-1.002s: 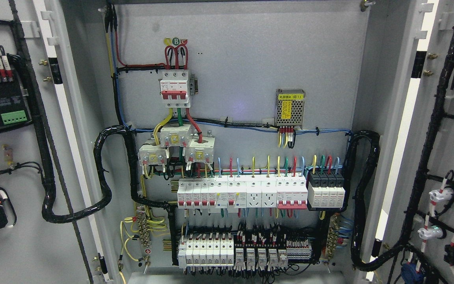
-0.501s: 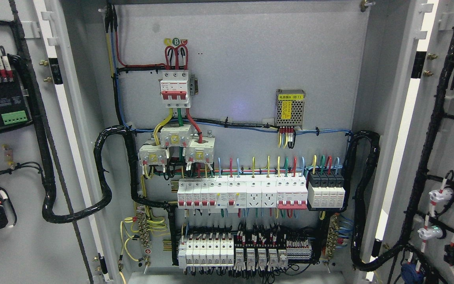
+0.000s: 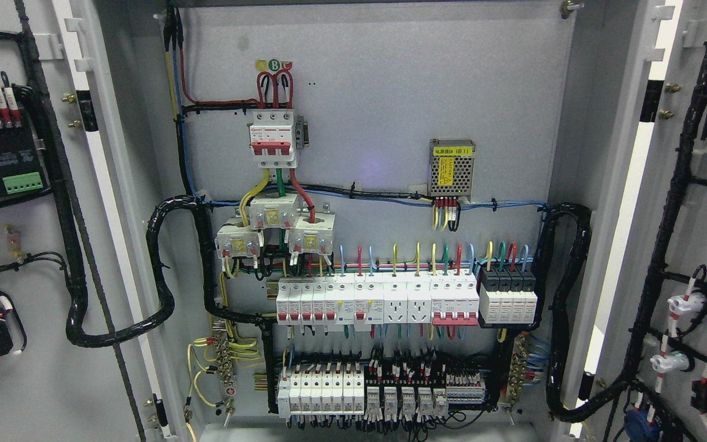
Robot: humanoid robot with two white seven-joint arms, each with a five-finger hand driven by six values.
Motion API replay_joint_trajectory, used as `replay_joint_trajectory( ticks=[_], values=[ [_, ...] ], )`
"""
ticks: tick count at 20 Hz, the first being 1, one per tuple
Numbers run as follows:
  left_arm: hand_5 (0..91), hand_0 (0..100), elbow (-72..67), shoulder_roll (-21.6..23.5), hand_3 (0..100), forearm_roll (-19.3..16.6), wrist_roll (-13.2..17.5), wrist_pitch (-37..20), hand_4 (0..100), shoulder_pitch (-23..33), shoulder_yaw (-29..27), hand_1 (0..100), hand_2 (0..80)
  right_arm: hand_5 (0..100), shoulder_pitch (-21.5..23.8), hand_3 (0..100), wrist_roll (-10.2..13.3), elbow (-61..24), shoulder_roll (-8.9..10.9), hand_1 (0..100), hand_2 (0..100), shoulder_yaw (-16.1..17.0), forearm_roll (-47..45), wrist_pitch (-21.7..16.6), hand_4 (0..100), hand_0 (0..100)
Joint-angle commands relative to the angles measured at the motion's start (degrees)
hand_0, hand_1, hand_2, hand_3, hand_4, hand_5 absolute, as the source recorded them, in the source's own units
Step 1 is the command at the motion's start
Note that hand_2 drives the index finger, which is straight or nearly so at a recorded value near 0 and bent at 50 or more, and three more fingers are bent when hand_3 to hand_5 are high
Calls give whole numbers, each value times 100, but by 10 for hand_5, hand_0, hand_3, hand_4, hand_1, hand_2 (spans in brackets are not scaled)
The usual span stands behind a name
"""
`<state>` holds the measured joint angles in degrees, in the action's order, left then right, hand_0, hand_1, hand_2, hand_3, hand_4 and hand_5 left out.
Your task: Open door with both hands
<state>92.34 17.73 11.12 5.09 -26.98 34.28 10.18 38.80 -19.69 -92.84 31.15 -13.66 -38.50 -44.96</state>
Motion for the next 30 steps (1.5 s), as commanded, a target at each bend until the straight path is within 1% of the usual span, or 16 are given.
replay_joint_trajectory(
  ticks=[1, 4, 9, 12, 13, 17, 19, 21, 24, 26, 28, 30],
  values=[
    [0, 0, -1839, -463, 0, -23, 18, -9, 31, 61, 274, 0, 0, 0, 224, 0, -17, 968, -161, 0, 0, -296, 447, -1103, 0, 0],
    [0, 0, -2604, -577, 0, -31, 27, -18, 31, 35, 282, 0, 0, 0, 312, 0, -17, 1355, -328, 0, 0, -296, 527, -1094, 0, 0],
    [0, 0, -3642, -744, 0, -84, 71, 26, 31, -18, 318, 0, 0, 0, 330, 0, 18, 2102, -689, 0, 0, -322, 554, -1077, 0, 0],
    [0, 0, -4502, -980, 0, -136, 71, 43, 32, -315, 274, 0, 0, 0, 330, 0, 36, 2532, -785, 0, 0, -348, 554, -1077, 0, 0],
    [0, 0, -4853, -1060, 0, -180, 71, 61, 32, -447, 256, 0, 0, 0, 321, 0, 36, 2708, -855, 0, 0, -357, 562, -1077, 0, 0],
    [0, 0, -6234, -1402, 0, -417, 71, 78, 31, -1036, 55, 0, 0, 0, 260, 0, 36, 3498, -1259, 0, 0, -392, 790, -1024, 0, 0],
    [0, 0, -6805, -1534, 0, -619, 80, 96, 31, -1274, -139, 0, 0, 0, 137, 0, 45, 4034, -1505, 0, 0, -392, 948, -997, 0, 0],
    [0, 0, -7263, -1666, 0, -760, 80, 96, 30, -1476, -288, 0, 0, 0, -117, 0, 45, 4736, -1769, 0, 0, -366, 1081, -997, 0, 0],
    [0, 0, -7904, -1746, 0, -761, 62, 105, 30, -1749, -324, 0, 0, 0, -530, 0, 36, 5835, -2261, 0, 0, -313, 1125, -997, 0, 0],
    [0, 0, -8178, -1834, 0, -761, 62, 262, 30, -1837, -324, 0, 0, 0, -785, 0, 45, 6494, -2463, 0, 0, -313, 1186, -901, 0, 0],
    [0, 0, -8249, -1887, 0, -752, 54, 543, 30, -1890, -324, 0, 0, 0, -1031, 0, 45, 7154, -2666, 0, 0, -304, 1353, -673, 0, 0],
    [0, 0, -8258, -1904, 0, -735, 62, 859, 30, -1890, -333, 0, 0, 0, -1277, 0, 45, 7690, -2833, 0, 0, -261, 1362, -532, 0, 0]
  ],
)
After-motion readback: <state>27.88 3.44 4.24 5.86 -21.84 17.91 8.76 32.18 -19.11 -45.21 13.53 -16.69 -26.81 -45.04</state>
